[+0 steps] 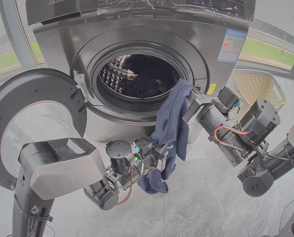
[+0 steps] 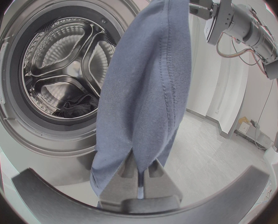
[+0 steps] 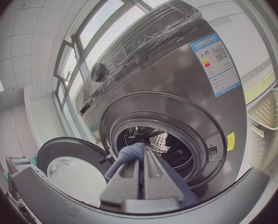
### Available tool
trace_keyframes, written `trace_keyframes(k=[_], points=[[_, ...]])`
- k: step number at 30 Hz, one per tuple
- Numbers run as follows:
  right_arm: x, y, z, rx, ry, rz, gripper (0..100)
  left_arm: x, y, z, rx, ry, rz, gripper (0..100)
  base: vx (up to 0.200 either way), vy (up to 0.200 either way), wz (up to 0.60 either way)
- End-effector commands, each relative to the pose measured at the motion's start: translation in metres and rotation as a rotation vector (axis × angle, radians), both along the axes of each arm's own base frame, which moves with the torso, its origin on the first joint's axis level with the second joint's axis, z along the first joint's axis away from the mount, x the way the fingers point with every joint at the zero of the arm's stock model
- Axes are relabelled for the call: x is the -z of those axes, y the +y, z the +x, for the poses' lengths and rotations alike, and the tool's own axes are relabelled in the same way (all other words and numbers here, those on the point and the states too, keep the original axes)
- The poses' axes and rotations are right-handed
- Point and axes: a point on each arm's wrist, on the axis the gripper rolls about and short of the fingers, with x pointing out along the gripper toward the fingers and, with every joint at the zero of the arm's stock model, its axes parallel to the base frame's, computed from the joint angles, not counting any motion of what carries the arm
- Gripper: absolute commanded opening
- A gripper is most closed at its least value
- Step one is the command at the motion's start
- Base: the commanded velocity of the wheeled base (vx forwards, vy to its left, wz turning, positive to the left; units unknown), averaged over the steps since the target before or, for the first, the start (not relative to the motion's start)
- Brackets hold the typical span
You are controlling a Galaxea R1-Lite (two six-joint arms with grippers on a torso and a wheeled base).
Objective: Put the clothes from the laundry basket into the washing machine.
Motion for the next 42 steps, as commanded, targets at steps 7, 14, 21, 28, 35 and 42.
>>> trace_keyframes(k=[7, 14, 21, 28, 35, 42], points=[[0.003, -0.002, 0.004, 0.012, 0.007, -0.004, 0, -0.026, 0.036, -0.045, 0.038, 0.059, 0.042, 0, 0.000, 0.000, 0.00], [0.003, -0.002, 0.003, 0.011, 0.007, -0.004, 0, -0.019, 0.043, -0.038, 0.009, 0.075, 0.052, 100, 0.000, 0.000, 0.00], [0.002, 0.001, 0.001, -0.002, 0.006, -0.003, 0, -0.015, 0.037, -0.011, -0.022, 0.038, 0.021, 100, 0.000, 0.000, 0.00], [0.001, 0.001, 0.000, -0.002, 0.004, -0.001, 0, -0.006, 0.032, 0.001, -0.028, 0.038, 0.020, 100, 0.000, 0.000, 0.00], [0.002, 0.001, 0.000, -0.002, 0.005, -0.002, 0, -0.010, 0.030, 0.004, -0.037, 0.022, 0.009, 100, 0.000, 0.000, 0.00], [0.002, 0.001, 0.000, -0.002, 0.007, -0.004, 0, -0.020, 0.039, 0.001, -0.051, 0.008, -0.001, 100, 0.000, 0.000, 0.00]])
